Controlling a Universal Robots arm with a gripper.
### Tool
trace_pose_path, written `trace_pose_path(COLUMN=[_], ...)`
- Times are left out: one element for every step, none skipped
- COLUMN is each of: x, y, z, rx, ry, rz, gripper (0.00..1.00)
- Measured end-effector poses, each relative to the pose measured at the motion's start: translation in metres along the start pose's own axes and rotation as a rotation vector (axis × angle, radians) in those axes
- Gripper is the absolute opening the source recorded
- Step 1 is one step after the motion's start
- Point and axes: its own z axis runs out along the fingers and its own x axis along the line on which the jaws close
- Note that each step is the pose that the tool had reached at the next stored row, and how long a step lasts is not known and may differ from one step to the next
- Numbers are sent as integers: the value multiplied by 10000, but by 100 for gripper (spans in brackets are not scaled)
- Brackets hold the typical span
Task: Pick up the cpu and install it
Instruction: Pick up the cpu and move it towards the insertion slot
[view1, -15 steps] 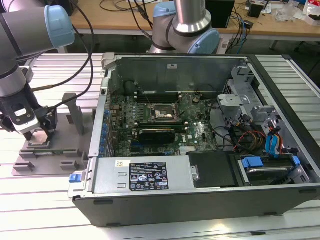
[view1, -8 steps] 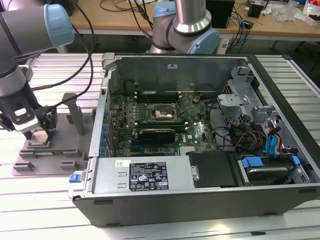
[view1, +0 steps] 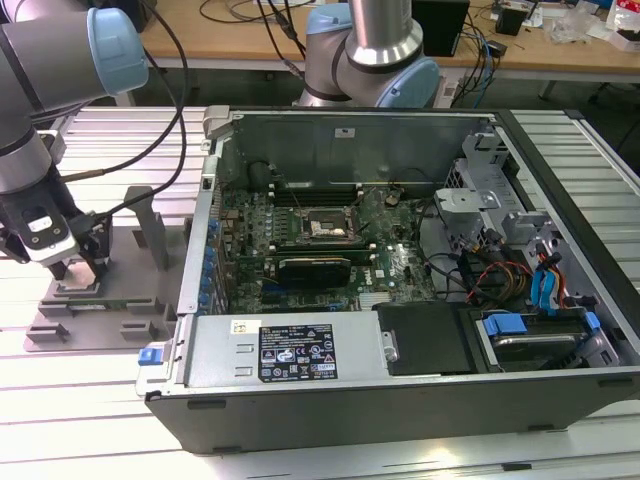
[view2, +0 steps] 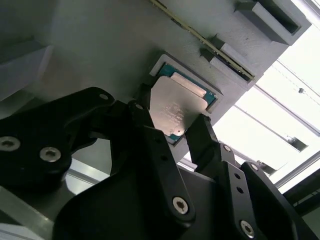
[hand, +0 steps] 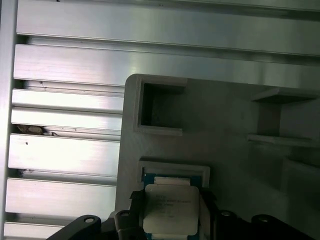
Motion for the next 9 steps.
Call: trace_pose_path(x=[0, 0, 0, 0, 0, 0, 0, 0, 0], y=[0, 0, 1, 1, -1, -3, -4, -3, -4], z=[0, 1, 2, 2, 0, 0, 0, 1, 1], rx=[-19, -94, -181, -182, -180, -154, -153, -153, -153], ry=[-2, -8, -18, -17, -14, -11, -12, -12, -13], rz=[0, 0, 0, 1, 0, -1, -1, 0, 0], gripper=[53, 53, 53, 53, 53, 53, 53, 53, 53])
